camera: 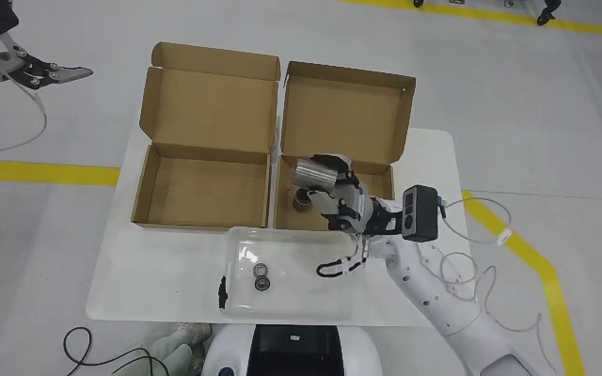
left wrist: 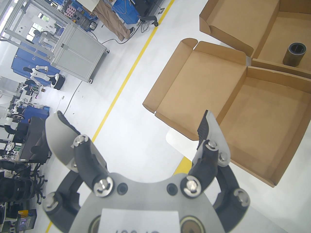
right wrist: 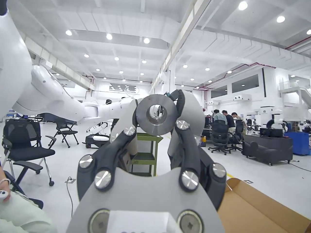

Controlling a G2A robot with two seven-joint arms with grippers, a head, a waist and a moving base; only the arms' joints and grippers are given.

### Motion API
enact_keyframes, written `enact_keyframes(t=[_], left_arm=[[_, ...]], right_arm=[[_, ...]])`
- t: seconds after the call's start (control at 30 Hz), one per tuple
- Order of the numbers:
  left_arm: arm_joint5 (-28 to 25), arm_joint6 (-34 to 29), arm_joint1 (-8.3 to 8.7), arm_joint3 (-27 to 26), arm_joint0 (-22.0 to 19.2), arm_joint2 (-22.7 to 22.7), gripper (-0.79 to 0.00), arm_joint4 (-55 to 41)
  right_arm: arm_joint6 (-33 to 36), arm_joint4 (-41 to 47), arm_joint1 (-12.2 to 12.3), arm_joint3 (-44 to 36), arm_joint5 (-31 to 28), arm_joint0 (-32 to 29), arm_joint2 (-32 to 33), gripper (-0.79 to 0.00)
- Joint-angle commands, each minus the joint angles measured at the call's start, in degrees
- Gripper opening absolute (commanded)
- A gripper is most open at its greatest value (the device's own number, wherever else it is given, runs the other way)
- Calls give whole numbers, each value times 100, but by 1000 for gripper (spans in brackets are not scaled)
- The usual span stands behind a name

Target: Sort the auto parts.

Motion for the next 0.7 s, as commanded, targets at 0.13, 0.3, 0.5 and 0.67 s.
enact_keyframes(t=[0.13, 0.3, 0.5, 0.67], left_arm=[[0, 0, 0, 0, 0, 0, 0, 0], [0, 0, 0, 0, 0, 0, 0, 0], [0, 0, 0, 0, 0, 0, 0, 0], [0, 0, 0, 0, 0, 0, 0, 0]], right_arm=[[767, -48, 68, 186, 314, -237, 235, -785], [2109, 125, 120, -206, 1017, -556, 526, -785], [4063, 328, 184, -994, 1948, -1039, 840, -785], [5769, 233, 212, -1432, 2721, -1204, 1001, -785]])
